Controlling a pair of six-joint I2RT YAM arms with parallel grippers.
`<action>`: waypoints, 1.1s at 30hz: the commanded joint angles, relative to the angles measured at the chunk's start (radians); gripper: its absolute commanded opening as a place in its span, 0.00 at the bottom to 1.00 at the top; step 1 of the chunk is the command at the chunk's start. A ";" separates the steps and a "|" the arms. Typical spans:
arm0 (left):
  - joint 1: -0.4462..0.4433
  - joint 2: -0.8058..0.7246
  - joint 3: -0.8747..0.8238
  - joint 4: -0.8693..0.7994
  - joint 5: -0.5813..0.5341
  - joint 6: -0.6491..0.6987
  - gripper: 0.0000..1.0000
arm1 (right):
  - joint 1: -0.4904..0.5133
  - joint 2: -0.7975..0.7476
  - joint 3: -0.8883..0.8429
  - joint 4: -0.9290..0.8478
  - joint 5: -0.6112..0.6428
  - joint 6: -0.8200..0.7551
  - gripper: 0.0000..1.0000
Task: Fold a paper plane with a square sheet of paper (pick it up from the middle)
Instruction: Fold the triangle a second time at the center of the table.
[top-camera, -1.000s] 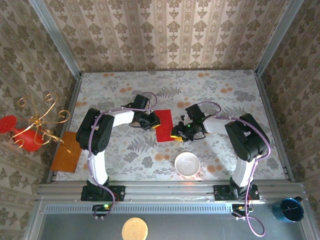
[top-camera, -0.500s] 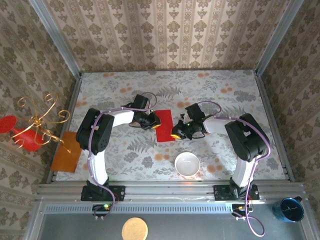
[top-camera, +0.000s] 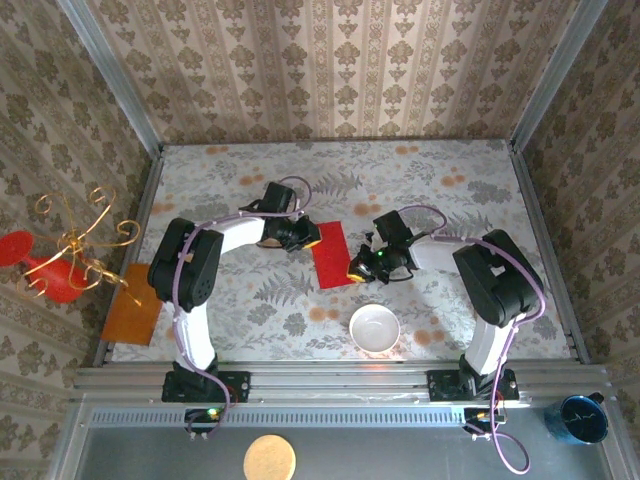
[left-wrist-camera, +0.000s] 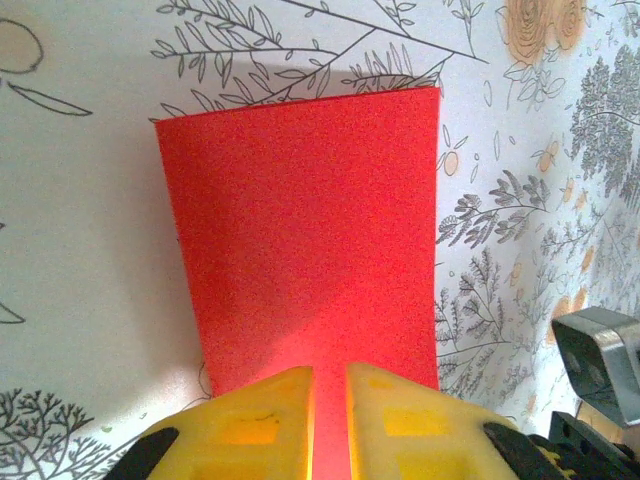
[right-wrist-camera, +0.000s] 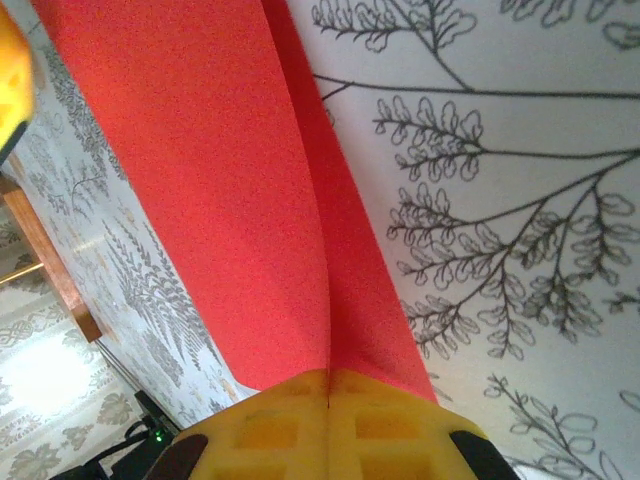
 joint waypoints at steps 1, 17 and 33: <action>0.003 0.030 0.022 -0.025 -0.013 0.029 0.16 | -0.003 -0.039 -0.013 -0.019 0.021 -0.007 0.02; -0.010 0.095 0.048 -0.063 -0.017 0.050 0.16 | 0.046 -0.001 0.076 0.047 -0.032 -0.036 0.01; -0.012 0.097 0.038 -0.063 -0.018 0.050 0.14 | 0.098 0.145 0.203 0.146 0.039 0.031 0.00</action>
